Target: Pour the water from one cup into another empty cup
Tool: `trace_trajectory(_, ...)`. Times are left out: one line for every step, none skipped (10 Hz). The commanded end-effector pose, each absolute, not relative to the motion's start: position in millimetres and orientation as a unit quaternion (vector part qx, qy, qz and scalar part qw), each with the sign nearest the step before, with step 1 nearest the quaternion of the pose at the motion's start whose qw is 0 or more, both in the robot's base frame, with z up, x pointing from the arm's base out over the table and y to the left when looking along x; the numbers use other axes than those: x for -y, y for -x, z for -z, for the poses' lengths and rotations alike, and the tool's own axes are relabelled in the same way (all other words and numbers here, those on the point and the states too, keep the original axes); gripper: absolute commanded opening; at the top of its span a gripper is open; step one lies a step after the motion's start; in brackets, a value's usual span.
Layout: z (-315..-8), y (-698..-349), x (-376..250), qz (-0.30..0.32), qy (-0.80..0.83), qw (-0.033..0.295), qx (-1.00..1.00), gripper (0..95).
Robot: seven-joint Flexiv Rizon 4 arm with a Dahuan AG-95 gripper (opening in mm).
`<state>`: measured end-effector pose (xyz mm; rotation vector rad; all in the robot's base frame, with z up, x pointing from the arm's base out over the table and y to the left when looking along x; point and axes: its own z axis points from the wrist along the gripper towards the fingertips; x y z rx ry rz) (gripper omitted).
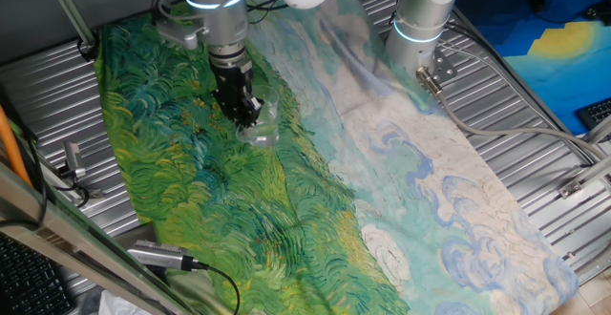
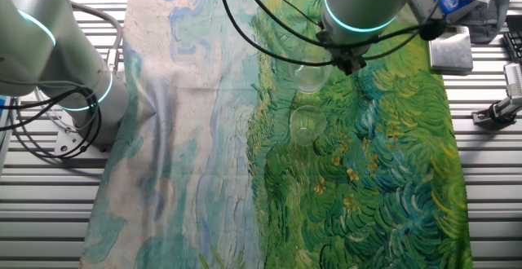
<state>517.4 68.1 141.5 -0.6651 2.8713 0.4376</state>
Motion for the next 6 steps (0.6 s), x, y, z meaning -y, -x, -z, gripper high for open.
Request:
trace_trajectory(-140.0, -517.2, -67.3, -0.154, 0.221, 0.085, -0.959, 0.0)
trace_trajectory(-139.2, -517.2, -66.9, -0.163, 0.213, 0.087, -0.959, 0.0)
trace_trajectory(-139.0, -517.1, -66.2, -0.166, 0.209, 0.088, -0.96, 0.0)
trace_trajectory(-139.1, -517.0, -65.9, -0.175, 0.204, 0.089, -0.959, 0.0)
trace_trajectory(-139.4, -516.9, -65.2, -0.176, 0.204, 0.09, -0.959, 0.0)
trace_trajectory(-139.3, -517.0, -64.5, -0.18, 0.204, 0.091, -0.958, 0.0)
